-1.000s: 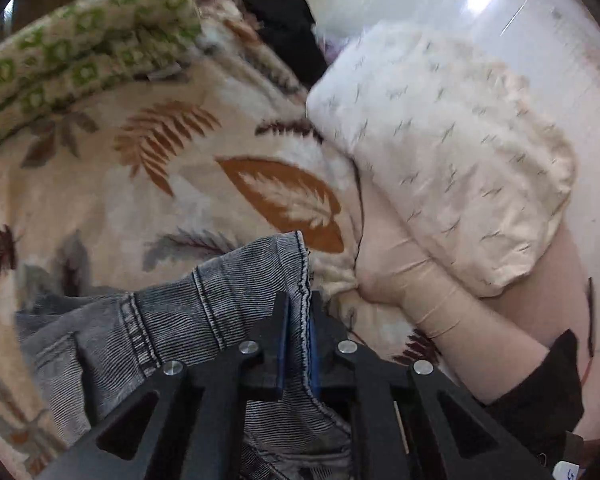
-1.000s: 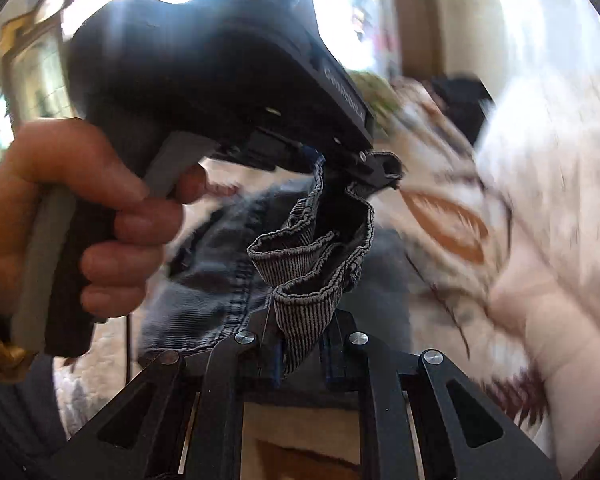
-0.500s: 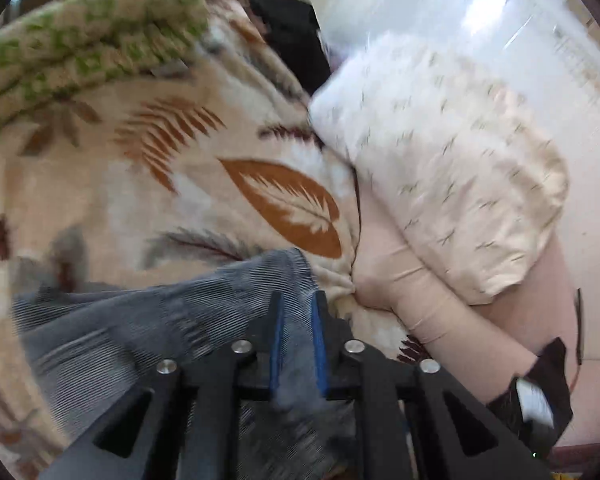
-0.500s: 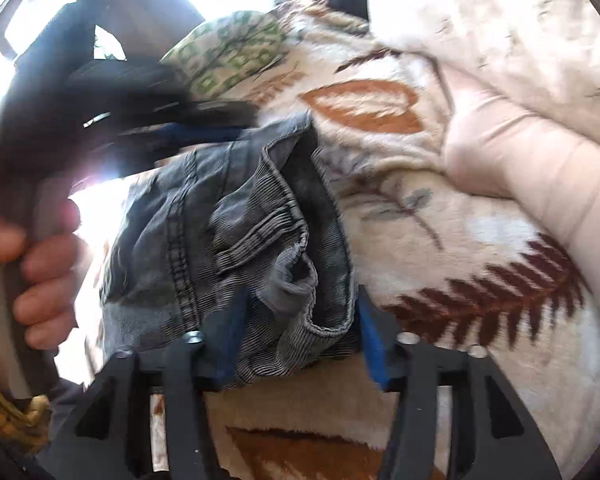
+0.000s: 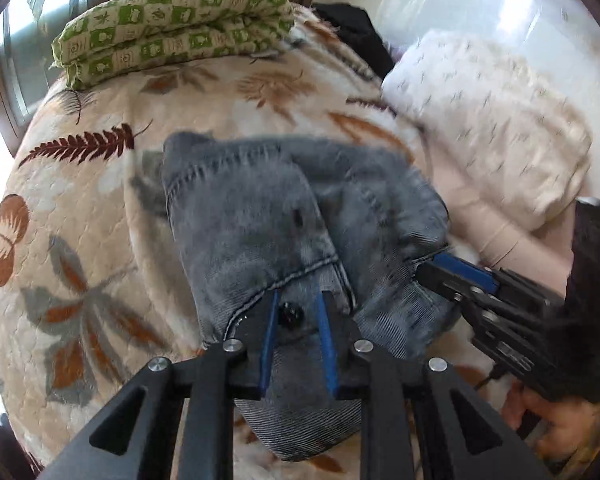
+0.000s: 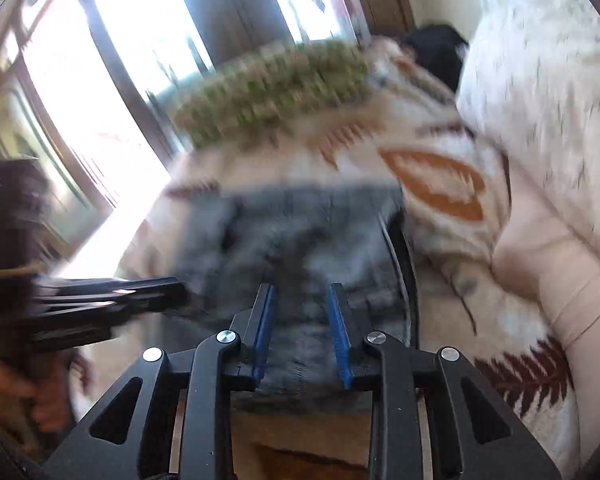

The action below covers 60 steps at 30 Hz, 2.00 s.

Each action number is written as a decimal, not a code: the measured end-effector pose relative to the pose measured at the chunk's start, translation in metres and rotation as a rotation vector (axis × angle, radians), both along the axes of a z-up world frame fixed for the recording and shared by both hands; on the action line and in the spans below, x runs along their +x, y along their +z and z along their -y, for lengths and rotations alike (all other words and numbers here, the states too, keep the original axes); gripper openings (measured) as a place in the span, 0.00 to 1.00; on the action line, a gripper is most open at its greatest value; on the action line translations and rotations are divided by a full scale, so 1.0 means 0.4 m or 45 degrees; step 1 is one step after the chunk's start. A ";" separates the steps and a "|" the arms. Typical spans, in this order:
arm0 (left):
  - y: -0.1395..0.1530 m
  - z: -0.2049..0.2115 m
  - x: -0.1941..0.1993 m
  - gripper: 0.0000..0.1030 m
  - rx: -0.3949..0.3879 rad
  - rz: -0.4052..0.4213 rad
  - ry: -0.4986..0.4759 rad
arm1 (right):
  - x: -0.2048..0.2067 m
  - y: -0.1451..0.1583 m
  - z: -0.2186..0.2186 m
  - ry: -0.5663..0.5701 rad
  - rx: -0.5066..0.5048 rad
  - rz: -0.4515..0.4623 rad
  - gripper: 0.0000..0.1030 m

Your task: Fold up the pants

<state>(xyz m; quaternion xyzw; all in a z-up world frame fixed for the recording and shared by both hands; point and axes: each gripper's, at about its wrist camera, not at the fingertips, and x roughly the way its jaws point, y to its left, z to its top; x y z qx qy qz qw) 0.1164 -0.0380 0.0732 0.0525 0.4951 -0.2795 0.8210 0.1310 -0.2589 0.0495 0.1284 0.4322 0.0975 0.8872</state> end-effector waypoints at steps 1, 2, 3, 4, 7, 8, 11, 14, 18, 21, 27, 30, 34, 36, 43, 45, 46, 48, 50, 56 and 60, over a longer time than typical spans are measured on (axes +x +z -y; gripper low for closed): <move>-0.022 0.004 0.001 0.21 -0.001 -0.023 -0.009 | 0.011 -0.046 0.007 0.003 -0.011 -0.082 0.20; -0.036 0.004 0.002 0.21 0.001 -0.029 0.000 | 0.010 -0.063 0.024 -0.008 0.042 -0.090 0.18; -0.037 0.002 0.001 0.21 -0.002 -0.016 0.010 | 0.008 -0.058 0.033 -0.014 0.061 -0.093 0.17; -0.030 -0.001 0.000 0.21 -0.012 -0.010 0.008 | 0.009 -0.043 0.036 -0.012 0.057 -0.114 0.17; 0.009 -0.013 -0.013 0.21 -0.055 0.006 -0.008 | -0.001 0.004 0.056 -0.049 0.092 -0.084 0.22; 0.021 -0.016 -0.019 0.21 -0.069 0.009 -0.014 | -0.003 0.021 0.065 -0.065 0.100 -0.064 0.22; 0.034 -0.016 -0.037 0.21 -0.077 0.024 -0.030 | 0.010 0.056 0.070 -0.049 0.081 -0.015 0.22; 0.011 0.002 -0.046 0.21 -0.038 0.015 -0.054 | 0.056 0.082 0.046 0.019 0.031 0.030 0.22; -0.038 0.012 -0.042 0.21 0.005 -0.006 -0.038 | 0.115 0.036 0.009 0.136 -0.009 0.043 0.22; -0.034 0.008 -0.036 0.21 -0.035 -0.040 -0.038 | 0.139 -0.068 0.015 0.108 -0.105 -0.075 0.20; -0.028 0.025 -0.047 0.21 0.020 0.002 -0.038 | 0.122 -0.031 0.066 0.051 0.043 -0.077 0.26; -0.025 0.022 -0.048 0.21 0.022 0.002 -0.028 | 0.100 -0.006 0.095 0.007 0.085 -0.071 0.38; -0.014 0.032 -0.061 0.21 0.066 0.038 -0.037 | 0.078 0.015 0.115 -0.023 0.118 -0.071 0.43; -0.009 0.035 -0.066 0.21 0.080 0.049 -0.040 | 0.068 0.023 0.117 -0.026 0.112 -0.061 0.50; 0.029 0.017 -0.081 0.59 0.073 0.088 -0.006 | 0.039 0.047 0.099 0.006 0.033 -0.006 0.67; 0.049 0.003 -0.086 0.76 0.062 0.125 0.023 | 0.035 0.051 0.096 0.012 0.021 0.012 0.71; 0.057 -0.005 -0.087 0.81 0.054 0.139 0.038 | 0.033 0.052 0.094 0.019 0.017 0.017 0.71; 0.070 -0.023 -0.082 0.82 0.035 0.147 0.067 | 0.032 0.051 0.093 0.024 0.012 0.021 0.71; 0.076 -0.044 -0.075 0.83 0.024 0.137 0.096 | 0.032 0.050 0.094 0.021 0.010 0.022 0.71; 0.059 -0.084 -0.064 0.84 0.017 0.098 0.164 | 0.029 0.043 0.098 0.014 0.043 0.017 0.72; 0.020 -0.077 -0.065 0.84 0.086 0.064 0.190 | 0.032 0.019 0.084 0.021 -0.026 -0.049 0.72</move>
